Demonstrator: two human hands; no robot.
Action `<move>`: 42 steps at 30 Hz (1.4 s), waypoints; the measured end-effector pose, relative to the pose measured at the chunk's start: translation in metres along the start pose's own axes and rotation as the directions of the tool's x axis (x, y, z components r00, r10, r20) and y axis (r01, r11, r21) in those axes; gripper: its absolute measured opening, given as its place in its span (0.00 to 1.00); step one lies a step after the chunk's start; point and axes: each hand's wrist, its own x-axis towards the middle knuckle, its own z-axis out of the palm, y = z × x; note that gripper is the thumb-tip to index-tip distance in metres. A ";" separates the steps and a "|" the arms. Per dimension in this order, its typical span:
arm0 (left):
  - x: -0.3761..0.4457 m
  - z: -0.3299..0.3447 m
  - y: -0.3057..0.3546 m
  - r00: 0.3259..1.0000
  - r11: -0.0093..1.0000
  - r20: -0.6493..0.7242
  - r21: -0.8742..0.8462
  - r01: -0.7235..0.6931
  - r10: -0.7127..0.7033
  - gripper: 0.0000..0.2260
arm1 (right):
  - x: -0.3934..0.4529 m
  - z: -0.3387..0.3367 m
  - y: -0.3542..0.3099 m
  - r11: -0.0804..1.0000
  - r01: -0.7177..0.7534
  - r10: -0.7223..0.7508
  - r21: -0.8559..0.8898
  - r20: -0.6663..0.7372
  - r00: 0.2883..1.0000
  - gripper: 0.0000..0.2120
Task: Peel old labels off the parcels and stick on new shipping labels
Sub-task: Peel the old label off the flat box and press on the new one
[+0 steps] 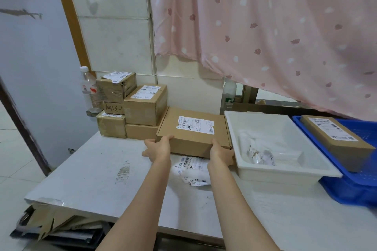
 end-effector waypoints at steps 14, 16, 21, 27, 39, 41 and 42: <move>-0.008 -0.014 0.003 0.987 0.959 0.117 -0.249 0.133 -0.107 0.24 | -0.025 -0.004 -0.007 0.973 -0.127 0.132 0.193 -0.015 0.991 0.37; -0.010 -0.015 0.002 0.984 0.958 0.132 -0.244 0.151 -0.122 0.20 | -0.025 -0.006 -0.010 0.971 -0.127 0.129 0.203 0.004 0.992 0.33; -0.019 -0.015 0.001 0.981 0.954 0.138 -0.251 0.167 -0.136 0.19 | -0.024 -0.011 -0.009 0.963 -0.132 0.116 0.234 0.081 0.990 0.27; -0.036 -0.015 0.004 0.981 0.942 0.138 -0.290 0.172 -0.136 0.19 | -0.035 -0.019 -0.013 0.955 -0.141 0.122 0.260 0.089 0.989 0.27; -0.056 -0.050 0.001 0.984 0.926 0.171 -0.360 0.111 -0.051 0.19 | -0.066 -0.047 -0.007 0.987 -0.058 0.035 0.147 0.156 0.987 0.29; -0.058 -0.058 -0.003 0.986 0.931 0.165 -0.353 0.091 -0.034 0.19 | -0.070 -0.056 0.000 0.995 -0.031 0.011 0.096 0.196 0.981 0.26; -0.058 -0.064 -0.005 0.986 0.935 0.166 -0.345 0.083 -0.027 0.17 | -0.072 -0.061 0.003 0.997 -0.025 0.007 0.074 0.230 0.973 0.24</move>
